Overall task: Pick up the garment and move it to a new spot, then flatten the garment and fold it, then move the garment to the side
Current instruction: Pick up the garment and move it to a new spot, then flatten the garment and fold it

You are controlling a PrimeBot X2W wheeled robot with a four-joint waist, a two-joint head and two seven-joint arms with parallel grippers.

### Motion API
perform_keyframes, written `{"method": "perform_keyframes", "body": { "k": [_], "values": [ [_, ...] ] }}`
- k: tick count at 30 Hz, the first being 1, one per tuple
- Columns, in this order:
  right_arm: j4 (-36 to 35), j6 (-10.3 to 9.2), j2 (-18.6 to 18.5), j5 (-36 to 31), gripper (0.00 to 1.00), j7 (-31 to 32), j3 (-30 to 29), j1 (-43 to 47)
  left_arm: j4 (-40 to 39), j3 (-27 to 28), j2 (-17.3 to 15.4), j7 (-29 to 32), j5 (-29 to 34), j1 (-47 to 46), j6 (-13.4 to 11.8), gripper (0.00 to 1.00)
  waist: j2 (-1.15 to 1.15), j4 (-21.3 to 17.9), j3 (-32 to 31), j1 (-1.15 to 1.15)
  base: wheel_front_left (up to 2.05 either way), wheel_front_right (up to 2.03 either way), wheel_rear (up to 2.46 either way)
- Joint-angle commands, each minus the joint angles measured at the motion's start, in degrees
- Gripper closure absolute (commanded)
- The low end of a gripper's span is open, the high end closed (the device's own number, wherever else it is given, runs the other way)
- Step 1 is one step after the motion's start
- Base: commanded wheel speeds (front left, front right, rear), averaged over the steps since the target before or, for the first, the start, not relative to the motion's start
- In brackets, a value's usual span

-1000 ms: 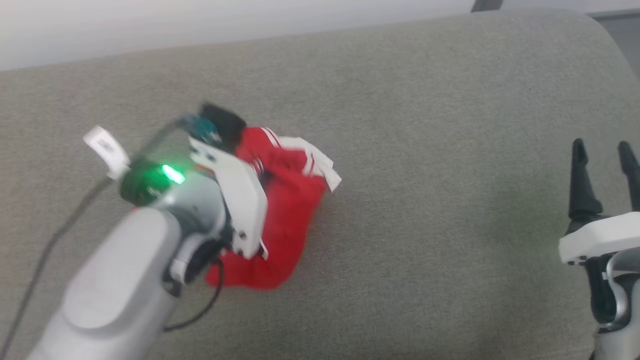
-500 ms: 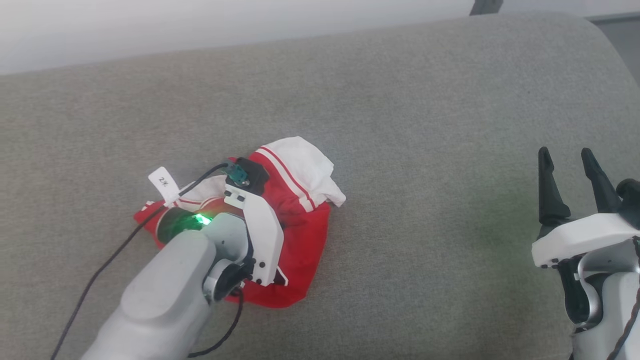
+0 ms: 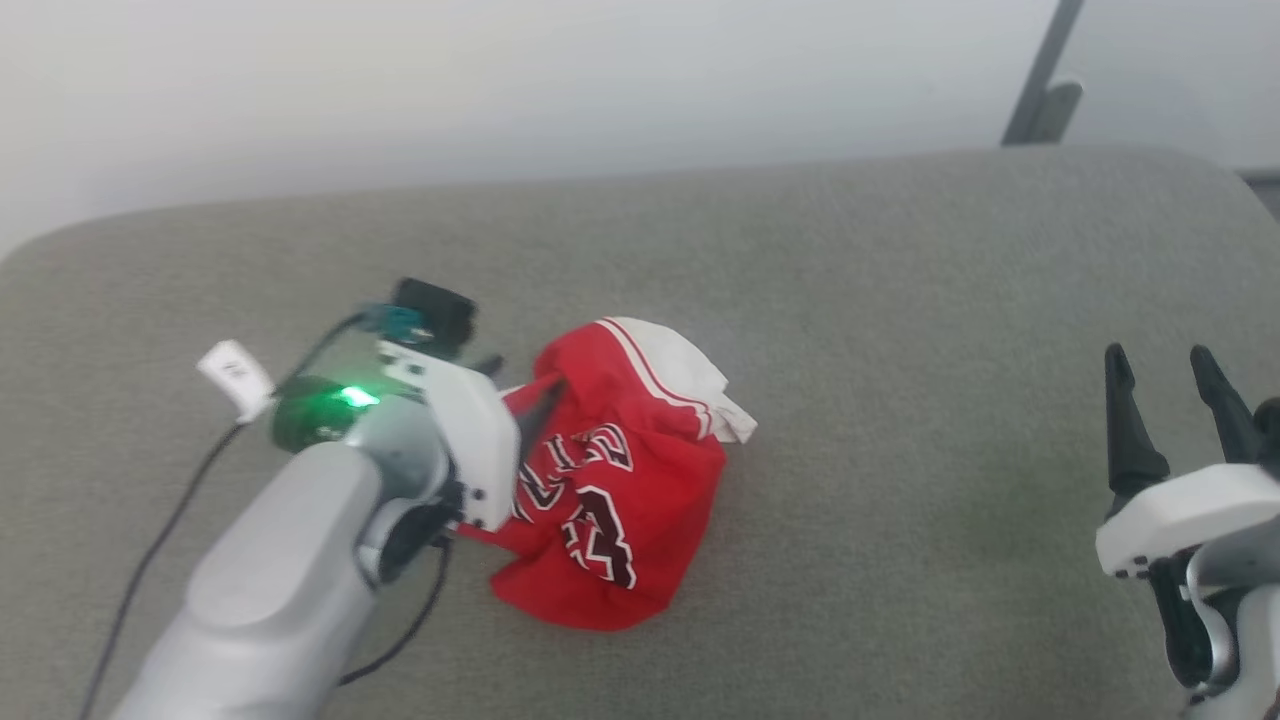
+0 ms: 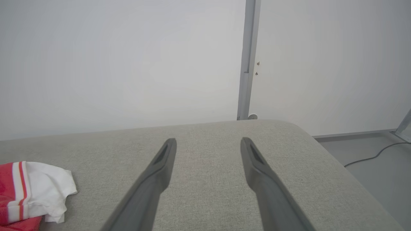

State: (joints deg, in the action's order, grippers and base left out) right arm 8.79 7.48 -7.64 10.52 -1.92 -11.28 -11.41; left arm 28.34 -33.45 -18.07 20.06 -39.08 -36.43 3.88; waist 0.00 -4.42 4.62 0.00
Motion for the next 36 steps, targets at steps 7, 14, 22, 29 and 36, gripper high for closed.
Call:
{"method": "perform_keyframes", "body": {
  "k": [7,14,22,29,36],
  "values": [
    [0.06,0.03,-0.74,0.34,0.0,0.55,-1.46,3.57,-4.14,6.09,-5.82,-10.83,-1.2,6.35,-1.14,0.0,0.0,4.63,-5.25,0.0,0.0,0.0,0.0],
    [-0.34,0.03,-1.09,0.46,0.0,0.56,-3.11,5.82,-7.27,11.49,-10.39,-18.72,-2.47,13.23,-2.64,0.0,0.0,6.84,-6.24,0.0,0.0,0.0,0.0],
    [-1.53,0.03,-0.14,-0.49,0.0,0.71,-4.15,7.3,-8.37,16.71,-13.16,-26.06,-4.7,21.18,-4.56,0.0,0.0,7.51,-6.64,0.0,0.0,0.0,0.0],
    [-1.56,0.03,0.25,-0.62,0.0,0.5,-4.42,7.8,-7.74,18.48,-13.51,-29.58,-5.71,24.52,-4.48,0.0,0.0,7.74,-6.54,0.0,0.0,0.0,0.0],
    [-2.75,0.03,0.78,-0.68,0.0,1.68,-3.6,8.26,-8.6,18.48,-13.18,-29.77,-6.09,24.7,-4.66,0.0,0.0,8.54,-6.23,0.0,0.0,0.0,0.0]
  ]
}}
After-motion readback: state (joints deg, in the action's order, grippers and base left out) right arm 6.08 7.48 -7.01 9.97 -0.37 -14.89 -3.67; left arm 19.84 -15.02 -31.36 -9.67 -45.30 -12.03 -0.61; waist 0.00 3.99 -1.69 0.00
